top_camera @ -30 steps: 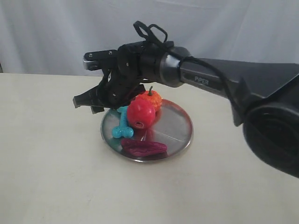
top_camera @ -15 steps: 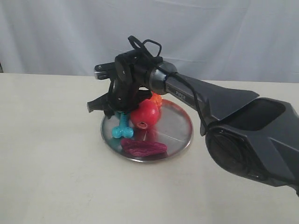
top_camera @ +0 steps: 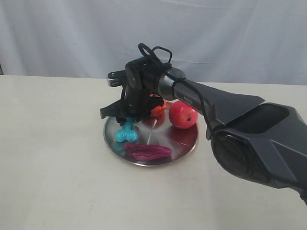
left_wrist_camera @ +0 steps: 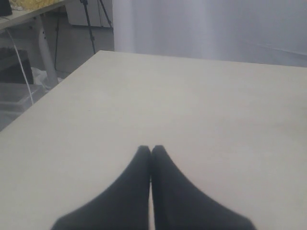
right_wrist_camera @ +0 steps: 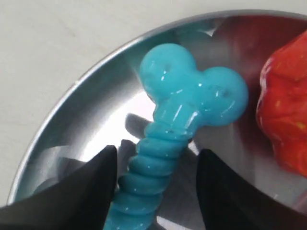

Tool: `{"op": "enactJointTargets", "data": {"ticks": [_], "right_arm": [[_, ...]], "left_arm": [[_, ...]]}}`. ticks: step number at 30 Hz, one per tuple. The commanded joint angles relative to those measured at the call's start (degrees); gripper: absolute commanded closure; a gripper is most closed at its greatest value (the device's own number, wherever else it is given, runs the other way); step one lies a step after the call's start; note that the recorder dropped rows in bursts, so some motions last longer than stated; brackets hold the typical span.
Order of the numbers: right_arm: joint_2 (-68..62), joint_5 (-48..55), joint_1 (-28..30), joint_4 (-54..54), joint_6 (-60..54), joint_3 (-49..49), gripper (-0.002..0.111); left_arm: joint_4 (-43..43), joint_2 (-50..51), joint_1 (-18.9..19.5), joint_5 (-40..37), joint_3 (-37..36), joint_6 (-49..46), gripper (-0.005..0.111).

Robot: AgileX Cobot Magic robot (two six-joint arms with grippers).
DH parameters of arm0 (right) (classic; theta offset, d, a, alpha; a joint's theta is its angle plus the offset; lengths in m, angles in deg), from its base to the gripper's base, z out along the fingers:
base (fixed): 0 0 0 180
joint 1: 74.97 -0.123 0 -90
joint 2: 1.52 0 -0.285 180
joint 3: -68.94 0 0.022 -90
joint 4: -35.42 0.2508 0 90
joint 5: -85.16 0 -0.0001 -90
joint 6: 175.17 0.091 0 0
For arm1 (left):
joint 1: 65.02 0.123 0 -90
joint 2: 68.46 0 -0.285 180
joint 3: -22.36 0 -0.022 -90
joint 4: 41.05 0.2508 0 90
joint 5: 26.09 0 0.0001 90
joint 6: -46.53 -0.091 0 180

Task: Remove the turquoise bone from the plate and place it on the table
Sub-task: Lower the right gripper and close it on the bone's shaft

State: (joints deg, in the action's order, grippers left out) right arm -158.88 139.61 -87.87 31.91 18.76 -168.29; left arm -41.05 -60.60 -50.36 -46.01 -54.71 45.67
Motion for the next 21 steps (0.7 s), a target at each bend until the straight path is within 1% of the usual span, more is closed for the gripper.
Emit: {"op": "enactJointTargets", "data": {"ticks": [1, 5, 8, 16, 21], "right_arm": [[-0.37, -0.32, 0.23, -0.21, 0.15, -0.1, 0.066], [-0.37, -0.32, 0.23, -0.21, 0.04, -0.1, 0.092], [-0.37, -0.32, 0.27, -0.21, 0.04, -0.1, 0.108], [2.05, 1.91, -0.04, -0.21, 0.04, -0.1, 0.109], [7.82, 6.24, -0.08, 0.0, -0.96, -0.1, 0.109]], "left_arm": [[0.0, -0.07, 0.01, 0.31, -0.15, 0.24, 0.107], [0.0, -0.07, 0.01, 0.31, -0.15, 0.24, 0.107], [0.0, -0.07, 0.01, 0.31, -0.15, 0.24, 0.107], [0.0, -0.07, 0.01, 0.31, -0.15, 0.24, 0.107], [0.0, -0.07, 0.01, 0.31, -0.15, 0.24, 0.107]]}}
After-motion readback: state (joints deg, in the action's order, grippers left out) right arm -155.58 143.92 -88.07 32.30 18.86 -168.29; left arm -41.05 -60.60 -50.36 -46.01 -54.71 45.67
